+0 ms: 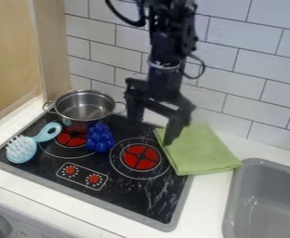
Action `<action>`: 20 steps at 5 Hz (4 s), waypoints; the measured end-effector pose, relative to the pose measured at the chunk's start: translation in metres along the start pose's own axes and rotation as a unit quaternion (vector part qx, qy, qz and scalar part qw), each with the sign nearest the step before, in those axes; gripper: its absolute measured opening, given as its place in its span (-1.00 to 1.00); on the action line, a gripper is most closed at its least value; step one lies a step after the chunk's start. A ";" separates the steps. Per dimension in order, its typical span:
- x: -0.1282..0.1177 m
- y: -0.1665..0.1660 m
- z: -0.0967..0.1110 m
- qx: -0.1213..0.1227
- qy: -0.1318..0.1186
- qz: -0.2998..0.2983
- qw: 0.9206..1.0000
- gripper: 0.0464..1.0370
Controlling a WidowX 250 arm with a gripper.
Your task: Move grapes to the top of the green tablecloth
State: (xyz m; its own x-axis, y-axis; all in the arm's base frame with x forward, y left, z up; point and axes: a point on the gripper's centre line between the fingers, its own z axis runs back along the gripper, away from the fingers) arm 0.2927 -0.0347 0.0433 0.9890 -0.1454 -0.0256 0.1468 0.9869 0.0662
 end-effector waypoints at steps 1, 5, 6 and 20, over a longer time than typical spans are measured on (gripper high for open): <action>-0.003 0.022 0.004 0.010 -0.009 0.041 0.999 0.92; -0.020 0.069 0.014 0.019 -0.029 0.121 0.992 0.92; -0.026 0.066 0.002 0.004 -0.020 0.115 0.993 0.92; -0.017 0.038 0.000 -0.069 -0.054 0.079 0.993 0.56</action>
State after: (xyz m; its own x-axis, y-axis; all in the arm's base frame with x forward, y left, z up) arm 0.2813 0.0057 0.0461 0.9965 0.0128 0.0822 -0.0065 0.9970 -0.0766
